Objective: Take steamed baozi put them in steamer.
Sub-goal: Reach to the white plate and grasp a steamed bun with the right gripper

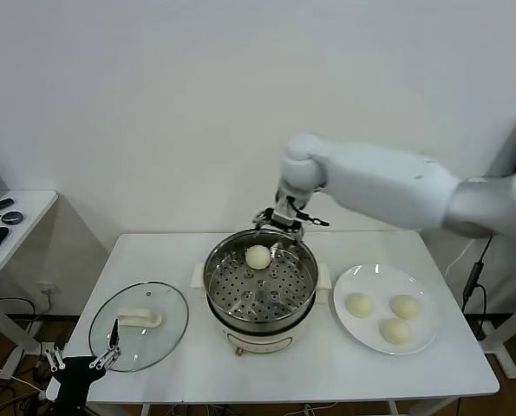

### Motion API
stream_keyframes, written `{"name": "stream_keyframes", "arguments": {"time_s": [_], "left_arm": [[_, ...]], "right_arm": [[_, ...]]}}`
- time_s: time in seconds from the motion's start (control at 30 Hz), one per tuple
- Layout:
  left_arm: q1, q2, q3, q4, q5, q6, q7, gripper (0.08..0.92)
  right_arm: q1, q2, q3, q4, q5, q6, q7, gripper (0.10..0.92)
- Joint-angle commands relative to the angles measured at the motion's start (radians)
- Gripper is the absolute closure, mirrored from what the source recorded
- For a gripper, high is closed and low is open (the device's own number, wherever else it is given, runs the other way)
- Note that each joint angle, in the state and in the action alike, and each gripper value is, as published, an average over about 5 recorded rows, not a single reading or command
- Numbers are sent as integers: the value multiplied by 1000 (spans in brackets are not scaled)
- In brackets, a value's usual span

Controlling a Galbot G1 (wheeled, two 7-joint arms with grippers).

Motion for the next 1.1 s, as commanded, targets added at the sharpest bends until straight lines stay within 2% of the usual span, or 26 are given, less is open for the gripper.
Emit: {"name": "stream_keyframes", "arguments": {"time_s": [0.03,0.23,0.47,0.63,1.1], "left_arm": [[-9,5,1,-14,5,95,-15,177],[-16,12,6,-4,8,103,-15,177],[-20,11,7,7,15,87,-13,177],[-19,4,4,3,22,79,-10,177],[-4,-14,-16,-1,36,74,-5,177]], "right_arm": [[136,-347,-90,332,202,-556,-21,203],[76,-543,-103,362,191,-667,19,203],[-124,-631,9,267,73,-542,16,203],[-313,-604,158,155,-2,-441,-6,203],[-606,-390,390,-56,-105,-382,2,203]]}}
